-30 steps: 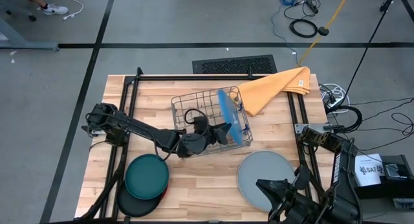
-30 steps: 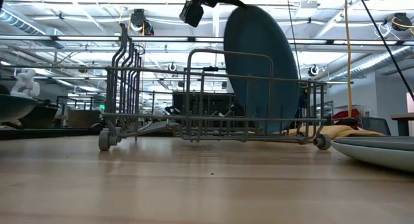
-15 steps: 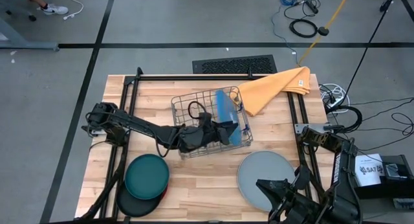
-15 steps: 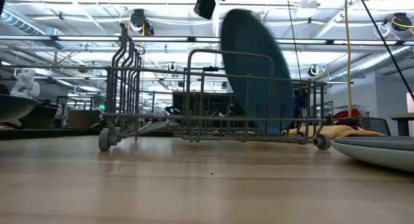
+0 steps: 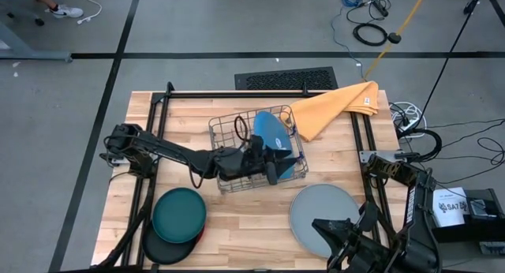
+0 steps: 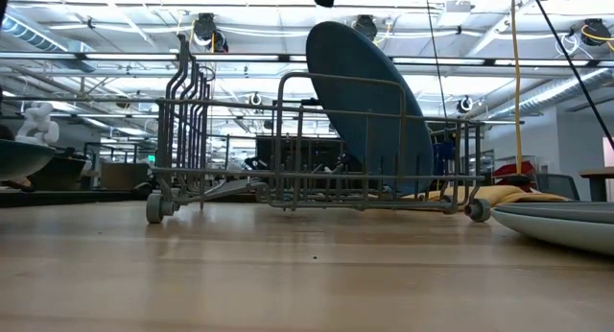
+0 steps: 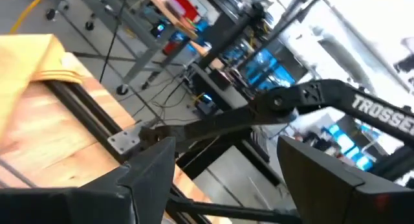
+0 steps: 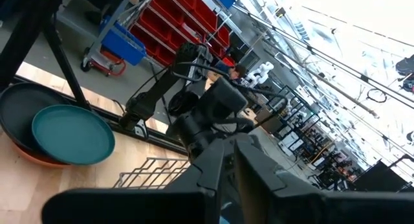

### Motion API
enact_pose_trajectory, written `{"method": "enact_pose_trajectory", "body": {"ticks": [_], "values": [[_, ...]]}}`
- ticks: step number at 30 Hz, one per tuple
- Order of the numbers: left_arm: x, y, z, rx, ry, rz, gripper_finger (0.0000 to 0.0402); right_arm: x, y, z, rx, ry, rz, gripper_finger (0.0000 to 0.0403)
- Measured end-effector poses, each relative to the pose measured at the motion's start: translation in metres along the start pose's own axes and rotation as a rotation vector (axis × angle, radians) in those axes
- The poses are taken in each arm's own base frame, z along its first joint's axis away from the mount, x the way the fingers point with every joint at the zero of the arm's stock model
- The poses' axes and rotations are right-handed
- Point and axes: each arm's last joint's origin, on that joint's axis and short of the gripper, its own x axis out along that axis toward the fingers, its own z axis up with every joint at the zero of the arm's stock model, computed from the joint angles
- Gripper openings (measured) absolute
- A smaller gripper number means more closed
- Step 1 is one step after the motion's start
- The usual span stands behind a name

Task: Sort dishes
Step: Put the blue plate into the green dish rack

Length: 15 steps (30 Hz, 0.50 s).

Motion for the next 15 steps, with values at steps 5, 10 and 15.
{"method": "enact_pose_trajectory", "body": {"ticks": [5,10,15], "values": [[-0.016,-0.018,0.013,0.121,0.014,-0.037,0.0261,0.000,0.001,0.000,-0.001,0.005,0.010,0.0029],[-0.052,-0.045,0.025,0.324,0.015,0.024,0.0207,0.000,0.002,-0.001,-0.001,0.011,0.023,0.0029],[-0.091,-0.044,0.026,0.507,0.135,0.293,0.0096,0.000,0.002,-0.001,0.006,0.012,0.022,0.0029]]}}
